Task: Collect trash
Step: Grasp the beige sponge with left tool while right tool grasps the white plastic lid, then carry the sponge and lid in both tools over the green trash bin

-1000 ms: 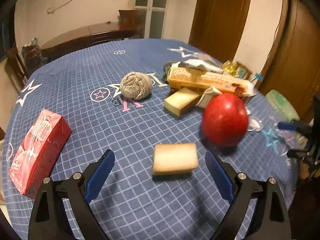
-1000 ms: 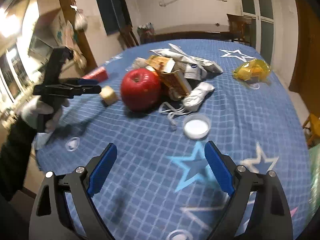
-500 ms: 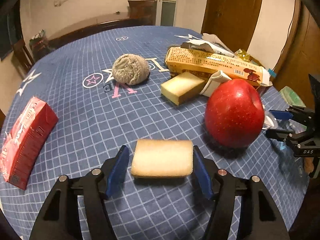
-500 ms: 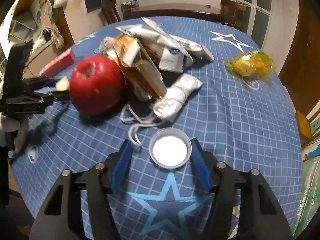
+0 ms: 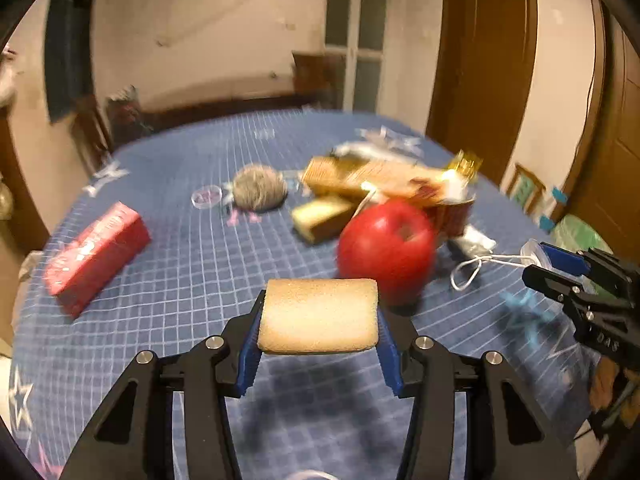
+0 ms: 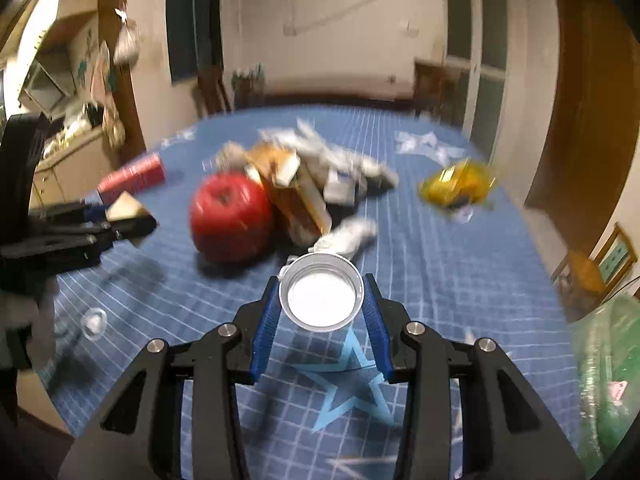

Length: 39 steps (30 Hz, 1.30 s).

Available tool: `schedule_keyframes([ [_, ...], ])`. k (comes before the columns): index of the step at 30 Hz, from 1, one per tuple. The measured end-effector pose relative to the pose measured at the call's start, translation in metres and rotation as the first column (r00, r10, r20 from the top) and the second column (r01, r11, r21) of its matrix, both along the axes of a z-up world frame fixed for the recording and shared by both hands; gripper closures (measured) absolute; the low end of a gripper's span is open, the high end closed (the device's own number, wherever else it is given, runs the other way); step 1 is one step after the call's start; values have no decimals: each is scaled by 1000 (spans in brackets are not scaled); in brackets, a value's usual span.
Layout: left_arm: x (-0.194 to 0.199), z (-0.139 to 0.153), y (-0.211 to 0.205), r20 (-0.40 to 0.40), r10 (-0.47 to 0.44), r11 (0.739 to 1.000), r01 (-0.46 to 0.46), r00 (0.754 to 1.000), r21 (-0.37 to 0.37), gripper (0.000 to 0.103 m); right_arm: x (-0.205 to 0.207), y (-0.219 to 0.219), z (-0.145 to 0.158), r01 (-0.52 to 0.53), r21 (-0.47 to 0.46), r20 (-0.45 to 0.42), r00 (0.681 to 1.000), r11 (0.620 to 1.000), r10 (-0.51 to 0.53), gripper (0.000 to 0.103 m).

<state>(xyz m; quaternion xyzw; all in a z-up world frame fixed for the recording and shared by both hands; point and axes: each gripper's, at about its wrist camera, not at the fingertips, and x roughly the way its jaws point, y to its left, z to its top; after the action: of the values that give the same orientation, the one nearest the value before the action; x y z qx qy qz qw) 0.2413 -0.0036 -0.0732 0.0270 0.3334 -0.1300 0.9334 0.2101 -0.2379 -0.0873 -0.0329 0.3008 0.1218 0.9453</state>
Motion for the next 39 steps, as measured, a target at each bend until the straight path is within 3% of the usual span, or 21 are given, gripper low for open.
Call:
schedule_keyframes([
  [7, -61, 38, -39, 163, 57, 997, -49, 985, -53, 52, -48, -6, 42, 68, 22, 200, 977, 997, -71, 64],
  [14, -98, 59, -64, 251, 73, 996, -58, 965, -67, 52, -67, -12, 58, 82, 28, 271, 959, 996, -87, 64],
  [19, -104, 58, -70, 224, 61, 996, -45, 973, -73, 52, -70, -17, 59, 61, 44, 261, 963, 997, -71, 62],
  [21, -104, 57, -71, 219, 60, 996, -45, 974, -73, 52, -59, -14, 53, 17, 32, 189, 982, 999, -23, 54],
  [22, -104, 57, -71, 216, 59, 996, -44, 975, -75, 52, -44, -13, 42, -16, 20, 99, 995, 1000, 14, 42],
  [24, -105, 57, -69, 212, 61, 995, -44, 975, -85, 52, -23, -23, 20, 25, -19, -10, 1000, 1000, -25, 42],
  [27, -103, 55, -62, 213, 72, 995, -56, 975, -81, 52, -25, -51, 15, 86, 60, -10, 996, 994, -86, 42],
  [31, -89, 43, -45, 170, 108, 991, -92, 980, -97, 52, -28, -68, 11, 120, 62, -2, 993, 991, -120, 42],
  [35, -81, 28, -29, 123, 112, 989, -98, 986, -113, 52, -34, -59, -12, 2, 79, -87, 996, 997, 5, 46],
  [39, -80, 15, -29, 90, 96, 989, -86, 991, -117, 52, -33, -26, -41, -85, 14, -158, 984, 996, 86, 47],
])
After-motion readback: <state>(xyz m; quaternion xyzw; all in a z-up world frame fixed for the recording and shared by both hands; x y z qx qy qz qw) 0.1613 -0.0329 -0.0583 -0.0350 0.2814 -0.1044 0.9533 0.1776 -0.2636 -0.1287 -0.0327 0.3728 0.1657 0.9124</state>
